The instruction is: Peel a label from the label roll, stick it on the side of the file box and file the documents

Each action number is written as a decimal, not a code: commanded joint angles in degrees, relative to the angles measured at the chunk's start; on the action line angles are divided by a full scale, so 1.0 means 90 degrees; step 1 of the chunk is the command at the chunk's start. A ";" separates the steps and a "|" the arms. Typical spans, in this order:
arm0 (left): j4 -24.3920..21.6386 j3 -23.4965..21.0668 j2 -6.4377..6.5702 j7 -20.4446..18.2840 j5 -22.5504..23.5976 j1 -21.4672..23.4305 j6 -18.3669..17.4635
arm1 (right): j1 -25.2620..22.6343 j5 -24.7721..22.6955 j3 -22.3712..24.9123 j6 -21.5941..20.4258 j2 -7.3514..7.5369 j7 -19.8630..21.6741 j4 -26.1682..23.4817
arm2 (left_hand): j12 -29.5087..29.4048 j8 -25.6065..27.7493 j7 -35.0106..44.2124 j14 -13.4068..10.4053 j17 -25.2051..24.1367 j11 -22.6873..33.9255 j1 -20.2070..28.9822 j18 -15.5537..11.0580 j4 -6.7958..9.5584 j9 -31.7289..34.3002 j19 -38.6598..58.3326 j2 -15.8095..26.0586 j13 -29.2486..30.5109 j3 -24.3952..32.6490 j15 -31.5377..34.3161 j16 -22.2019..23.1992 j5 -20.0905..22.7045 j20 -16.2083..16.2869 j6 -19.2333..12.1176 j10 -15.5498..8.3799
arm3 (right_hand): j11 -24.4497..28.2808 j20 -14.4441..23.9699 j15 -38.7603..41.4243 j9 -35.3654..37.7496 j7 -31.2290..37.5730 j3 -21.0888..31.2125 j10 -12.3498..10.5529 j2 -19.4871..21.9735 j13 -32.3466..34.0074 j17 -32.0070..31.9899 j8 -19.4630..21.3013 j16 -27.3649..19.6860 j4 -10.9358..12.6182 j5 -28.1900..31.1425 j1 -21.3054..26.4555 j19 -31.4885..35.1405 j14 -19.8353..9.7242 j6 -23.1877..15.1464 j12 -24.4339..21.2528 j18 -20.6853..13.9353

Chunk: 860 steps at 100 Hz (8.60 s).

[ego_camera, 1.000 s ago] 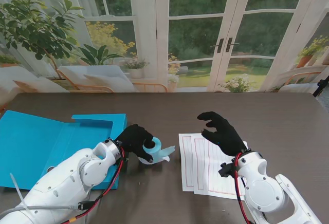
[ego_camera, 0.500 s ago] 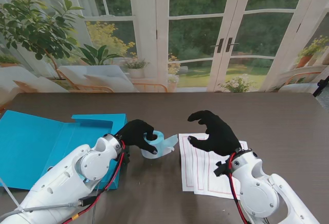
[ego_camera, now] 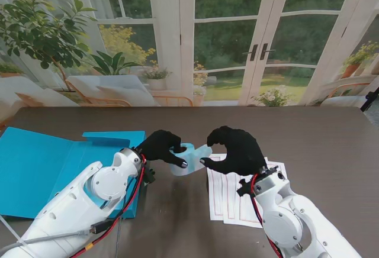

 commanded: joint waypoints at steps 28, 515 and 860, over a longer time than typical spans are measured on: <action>-0.0286 -0.0062 -0.0109 -0.0263 -0.0602 -0.0063 0.0123 | 0.0261 -0.0621 -0.0308 -0.0141 0.0010 -0.0326 0.0377 | 0.0453 0.0137 0.0410 0.0091 -0.0069 0.2254 0.1411 -0.0042 0.0792 0.1262 0.0442 0.0687 0.0063 0.2545 0.0018 0.0118 0.0014 0.0174 0.0414 -0.1478 | -0.0191 -0.0268 0.0031 0.0354 -0.0345 -0.0590 -0.0235 -0.0018 0.0397 -0.1441 0.0022 0.0128 -0.0952 0.0514 0.0752 0.0543 -0.0153 -0.0382 0.0135 -0.0006; 0.0174 0.0172 -0.0283 0.0088 -0.0515 -0.0600 0.0612 | 0.0315 -0.0741 -0.0265 -0.1063 -0.0167 -0.2009 0.1320 | 0.0174 0.0250 0.0351 0.0233 -0.0324 0.2243 0.1547 0.0071 0.0752 0.1135 0.0468 0.0952 -0.0140 0.2234 0.0046 0.0204 -0.0156 0.0337 0.0557 -0.1247 | -0.0313 -0.0368 0.1333 0.3172 0.1713 0.4255 -0.0612 -0.1341 0.3219 0.0547 0.0147 0.0696 -0.2799 0.1890 0.2789 0.1771 -0.0268 -0.1882 0.0456 -0.0372; 0.2938 0.2857 -0.0570 0.0955 0.1815 -0.2416 0.1256 | 0.0089 0.0483 0.0303 -0.0754 -0.0384 -0.1647 0.1322 | -0.4393 -0.0454 -0.6355 -0.0928 -0.2699 -0.1131 -0.0549 -0.1366 0.1358 -0.3580 -0.2784 0.2148 -0.4416 0.0833 -0.4367 -0.2670 -0.1918 -0.1390 0.0955 -0.0828 | -0.0284 -0.0340 0.1401 0.3013 0.1836 0.3515 -0.0338 -0.0826 0.3107 0.0370 -0.0066 0.0660 -0.2547 0.1635 0.2853 0.1840 -0.0029 -0.1651 0.0329 -0.0216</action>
